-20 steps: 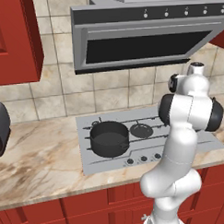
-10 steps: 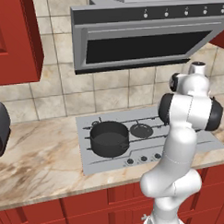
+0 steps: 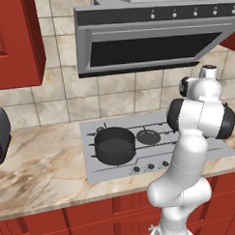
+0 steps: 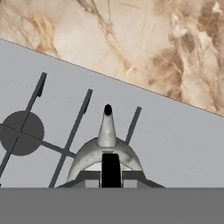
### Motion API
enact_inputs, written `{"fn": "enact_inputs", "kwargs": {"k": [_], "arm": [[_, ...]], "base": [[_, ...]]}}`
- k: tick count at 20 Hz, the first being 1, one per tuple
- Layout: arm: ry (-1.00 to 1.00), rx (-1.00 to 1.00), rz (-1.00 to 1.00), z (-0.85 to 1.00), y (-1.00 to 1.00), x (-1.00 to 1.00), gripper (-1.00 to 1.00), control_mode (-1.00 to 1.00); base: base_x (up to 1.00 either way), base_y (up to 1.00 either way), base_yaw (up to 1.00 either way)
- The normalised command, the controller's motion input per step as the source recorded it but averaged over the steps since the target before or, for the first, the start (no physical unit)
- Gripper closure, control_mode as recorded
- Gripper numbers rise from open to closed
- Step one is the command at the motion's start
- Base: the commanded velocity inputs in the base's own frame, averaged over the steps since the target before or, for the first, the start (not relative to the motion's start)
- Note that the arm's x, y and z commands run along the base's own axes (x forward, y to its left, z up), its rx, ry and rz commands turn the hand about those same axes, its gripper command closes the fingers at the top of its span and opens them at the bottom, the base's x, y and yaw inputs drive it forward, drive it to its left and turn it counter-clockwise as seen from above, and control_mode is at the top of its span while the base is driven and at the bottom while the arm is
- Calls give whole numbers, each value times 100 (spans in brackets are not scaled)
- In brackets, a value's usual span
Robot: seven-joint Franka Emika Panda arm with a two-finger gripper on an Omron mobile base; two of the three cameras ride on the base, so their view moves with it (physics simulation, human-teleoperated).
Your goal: Pick the kettle from the counter and place it on a stove burner. Then turn the burner on.
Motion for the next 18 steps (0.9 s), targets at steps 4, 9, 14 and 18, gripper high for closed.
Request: {"fn": "enact_inputs", "kwargs": {"k": [4,9,14,18], "arm": [[12,0,0,0,0,-9,100,-100],[20,0,0,0,0,-7,100,-100],[7,0,0,0,0,0,100,-100],[-1,4,0,10,-1,-8,100,-100]], "base": [[0,0,0],[0,0,0],[0,0,0],[0,0,0]]}}
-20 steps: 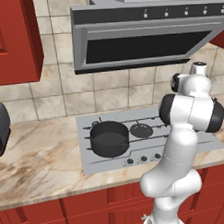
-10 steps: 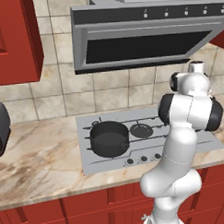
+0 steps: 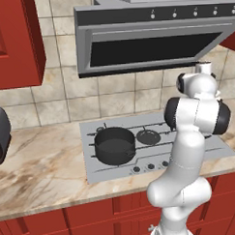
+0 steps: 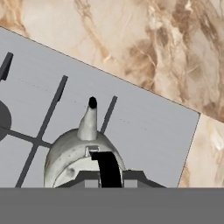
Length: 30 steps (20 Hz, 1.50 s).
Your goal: Pick the kettle from the counter and place it on a stove burner. Then turn the burner on.
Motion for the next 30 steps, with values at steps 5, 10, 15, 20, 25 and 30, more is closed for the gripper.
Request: {"fn": "enact_inputs", "kwargs": {"k": [5,10,15,20,25,30], "arm": [[-4,1,0,2,-1,-12,100,-100],[0,0,0,0,0,-10,100,-100],[0,0,0,0,0,-17,100,-100],[0,0,0,0,0,-1,100,-100],[0,0,0,0,0,0,-100,-100],[0,0,0,0,0,0,-100,-100]], "base": [[0,0,0],[0,0,0],[0,0,0],[0,0,0],[0,0,0],[0,0,0]]}}
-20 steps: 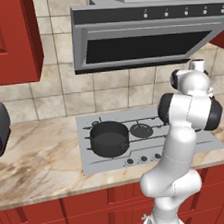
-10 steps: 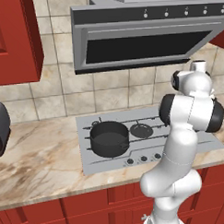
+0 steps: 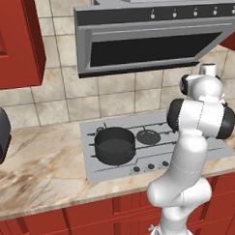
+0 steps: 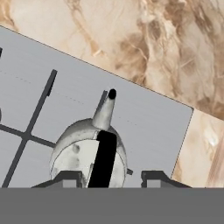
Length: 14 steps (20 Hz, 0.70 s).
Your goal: Pick the kettle from the counter and place it on a stove burner. Then turn the burner on.
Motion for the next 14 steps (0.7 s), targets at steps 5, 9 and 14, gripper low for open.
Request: {"fn": "enact_inputs", "kwargs": {"k": [5,9,14], "arm": [[-7,0,0,3,0,0,-100,-100],[-16,0,0,17,0,0,-100,-100],[-19,0,0,25,0,-14,-100,-100]], "base": [[0,0,0],[0,0,0],[0,0,0]]}}
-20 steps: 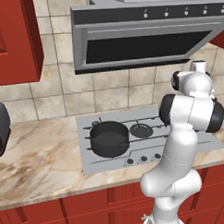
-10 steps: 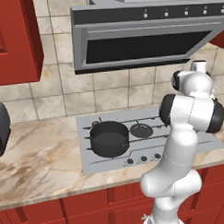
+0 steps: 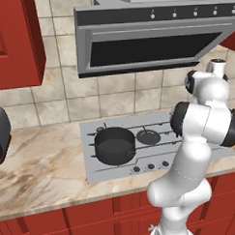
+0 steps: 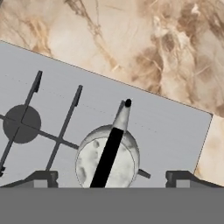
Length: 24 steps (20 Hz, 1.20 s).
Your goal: Pick the kettle from the counter and place it on a stove burner. Then turn the burner on.
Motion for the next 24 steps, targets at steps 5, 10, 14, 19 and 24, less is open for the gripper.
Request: {"fn": "enact_inputs", "kwargs": {"k": [5,10,14,19,24], "arm": [[-10,-1,1,18,5,-62,-100,-100],[-16,-9,9,0,58,-100,-100,-100],[-6,-10,21,0,99,-97,-100,-100],[-1,-11,32,-1,96,-86,-100,-100],[0,-9,38,-29,47,-60,-100,-100]], "base": [[0,0,0],[0,0,0],[0,0,0],[0,0,0],[0,0,0]]}}
